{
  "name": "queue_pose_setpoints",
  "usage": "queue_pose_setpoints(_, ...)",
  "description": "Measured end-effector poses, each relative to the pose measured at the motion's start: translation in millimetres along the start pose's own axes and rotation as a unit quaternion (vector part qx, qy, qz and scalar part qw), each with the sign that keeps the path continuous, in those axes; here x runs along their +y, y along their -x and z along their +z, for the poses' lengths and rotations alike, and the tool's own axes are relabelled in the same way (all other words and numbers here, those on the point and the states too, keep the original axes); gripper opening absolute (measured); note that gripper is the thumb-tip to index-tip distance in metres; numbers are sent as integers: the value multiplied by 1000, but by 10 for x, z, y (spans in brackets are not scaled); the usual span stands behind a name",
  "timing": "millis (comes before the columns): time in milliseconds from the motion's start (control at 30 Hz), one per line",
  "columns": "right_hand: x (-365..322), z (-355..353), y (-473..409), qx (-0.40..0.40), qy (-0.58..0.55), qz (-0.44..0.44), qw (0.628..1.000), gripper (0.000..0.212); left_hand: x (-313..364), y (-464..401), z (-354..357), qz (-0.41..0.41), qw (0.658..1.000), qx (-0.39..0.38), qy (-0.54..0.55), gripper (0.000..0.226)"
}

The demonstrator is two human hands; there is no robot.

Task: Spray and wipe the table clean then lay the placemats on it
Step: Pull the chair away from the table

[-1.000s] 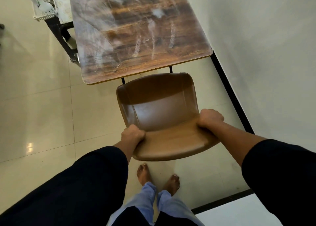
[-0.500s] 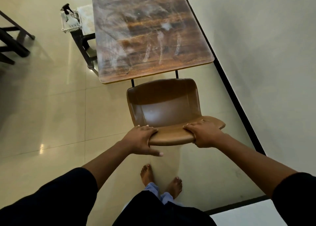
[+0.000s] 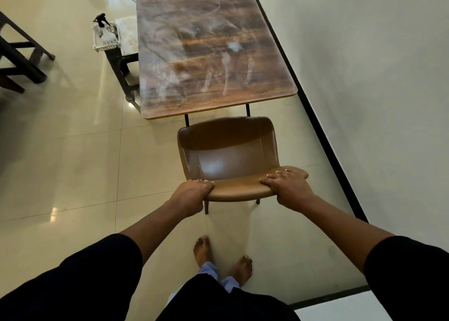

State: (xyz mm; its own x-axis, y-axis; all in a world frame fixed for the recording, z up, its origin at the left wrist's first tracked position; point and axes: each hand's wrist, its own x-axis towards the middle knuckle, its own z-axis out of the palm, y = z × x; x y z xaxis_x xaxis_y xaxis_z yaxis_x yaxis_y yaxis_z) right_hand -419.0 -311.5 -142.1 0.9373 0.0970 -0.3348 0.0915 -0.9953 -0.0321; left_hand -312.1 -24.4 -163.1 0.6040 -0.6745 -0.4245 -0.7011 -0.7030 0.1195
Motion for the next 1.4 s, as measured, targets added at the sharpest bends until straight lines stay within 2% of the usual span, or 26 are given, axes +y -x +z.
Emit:
queue_pose_setpoints(400,-47,32,-2,17,-3,-1,1000,62,-66,-5,27,5,1000,-18,-26,71)
queue_pose_setpoints(1133,-215,64,-89,46,12,9,999,63,-162,106,63,-35,999,21,0,77)
queue_pose_setpoints(1400,-144,19,-71,53,8,6,999,54,-93,68,59,-41,999,29,12,76)
